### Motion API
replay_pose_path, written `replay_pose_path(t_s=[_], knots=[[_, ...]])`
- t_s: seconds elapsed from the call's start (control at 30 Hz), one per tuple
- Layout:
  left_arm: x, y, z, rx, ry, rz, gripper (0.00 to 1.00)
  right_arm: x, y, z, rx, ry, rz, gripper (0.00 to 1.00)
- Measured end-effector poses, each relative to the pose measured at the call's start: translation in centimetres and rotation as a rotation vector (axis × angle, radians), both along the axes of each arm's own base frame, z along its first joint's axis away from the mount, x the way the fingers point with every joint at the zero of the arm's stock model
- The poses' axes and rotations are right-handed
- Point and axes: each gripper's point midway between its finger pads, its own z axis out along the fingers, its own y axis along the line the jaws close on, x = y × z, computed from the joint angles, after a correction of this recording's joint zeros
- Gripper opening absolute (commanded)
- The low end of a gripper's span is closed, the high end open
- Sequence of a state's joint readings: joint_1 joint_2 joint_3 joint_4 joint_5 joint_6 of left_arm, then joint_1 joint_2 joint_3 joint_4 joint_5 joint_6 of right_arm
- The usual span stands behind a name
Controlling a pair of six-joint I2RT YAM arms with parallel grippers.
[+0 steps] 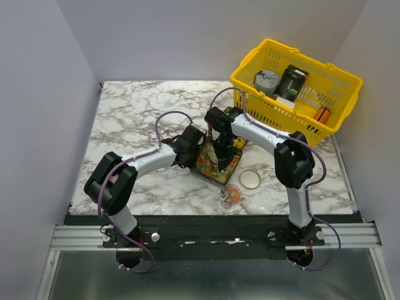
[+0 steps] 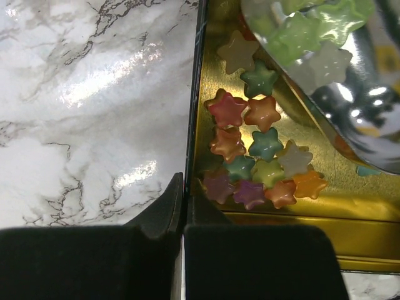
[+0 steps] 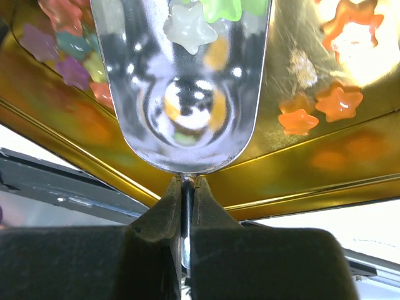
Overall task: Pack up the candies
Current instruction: Scoop the fake candies from the storage box.
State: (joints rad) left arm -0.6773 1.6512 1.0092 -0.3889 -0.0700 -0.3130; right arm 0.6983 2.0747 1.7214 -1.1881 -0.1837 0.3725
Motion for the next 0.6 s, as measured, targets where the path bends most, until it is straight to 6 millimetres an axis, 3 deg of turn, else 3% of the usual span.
replay_pose_path(t_s=[0.13,0.4,0.6], knots=[[0.2,-0.3,0.1,-0.019,-0.004,0.007,0.22,-0.1,-0.5,0.7,0.006,-0.032,0.005,0.01],[1.0,-1.2,1.0,-0.057,-0.029,0.01,0.34,-0.2,-0.7,1.2,0.02,-0.052,0.005,0.01],[1.0,-1.2,1.0,-0.06,-0.03,0.013,0.33,-2.3,-2.2,0.1,-0.021,0.015,0.006,0.01]])
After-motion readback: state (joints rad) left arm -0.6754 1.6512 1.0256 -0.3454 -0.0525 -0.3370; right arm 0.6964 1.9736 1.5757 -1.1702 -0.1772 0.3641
